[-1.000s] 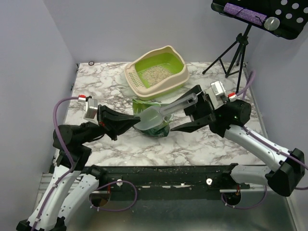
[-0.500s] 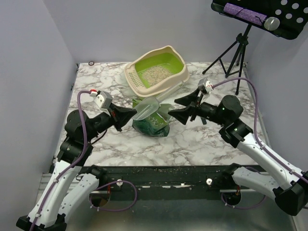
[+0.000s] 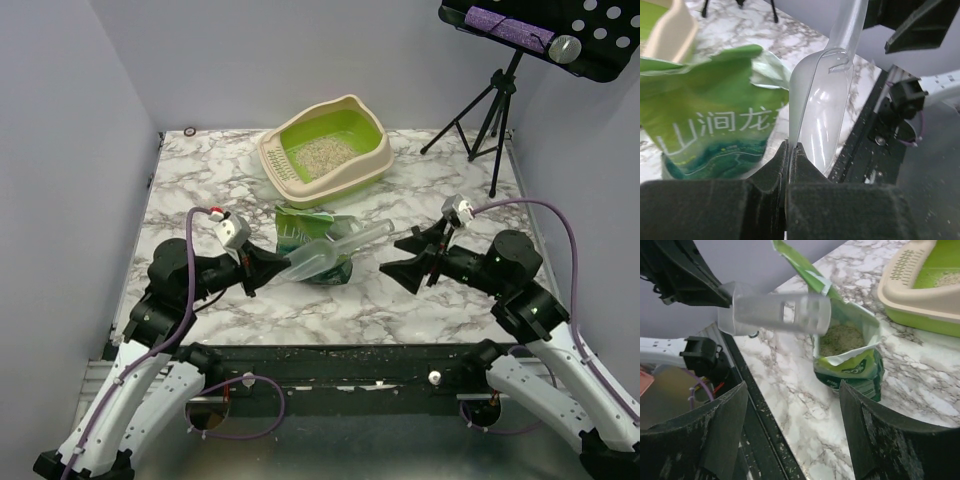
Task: Fill the litter box with clean litter
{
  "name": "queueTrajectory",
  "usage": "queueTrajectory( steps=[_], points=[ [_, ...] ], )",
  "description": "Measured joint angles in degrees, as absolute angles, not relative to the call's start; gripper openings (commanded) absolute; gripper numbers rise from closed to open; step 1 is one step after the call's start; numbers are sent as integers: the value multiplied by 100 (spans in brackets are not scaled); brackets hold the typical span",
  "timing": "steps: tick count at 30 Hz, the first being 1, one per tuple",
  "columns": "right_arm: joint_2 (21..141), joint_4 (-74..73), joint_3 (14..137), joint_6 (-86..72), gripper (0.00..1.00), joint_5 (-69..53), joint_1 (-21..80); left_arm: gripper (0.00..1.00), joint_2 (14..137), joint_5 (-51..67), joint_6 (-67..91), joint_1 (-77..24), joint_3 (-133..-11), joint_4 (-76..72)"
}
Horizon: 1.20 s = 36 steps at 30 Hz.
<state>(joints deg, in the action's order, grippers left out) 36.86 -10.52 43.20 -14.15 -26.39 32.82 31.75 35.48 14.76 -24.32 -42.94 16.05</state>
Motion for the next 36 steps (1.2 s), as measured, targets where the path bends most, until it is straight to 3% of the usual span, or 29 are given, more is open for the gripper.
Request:
queueTrajectory(
  steps=[11, 21, 36],
  points=[
    [3715, -2060, 4980, -1544, 81, -3454, 3280, 0, 2912, 4082, 1111, -3017, -4165, 1951],
    [4097, -1907, 5221, -1800, 78, -4475, 3277, 0, 2904, 4080, 945, -3164, -4165, 2064],
    [4593, -1155, 4936, -2222, 62, -5113, 3277, 0, 2923, 4080, 947, -3201, -3981, 1984]
  ],
)
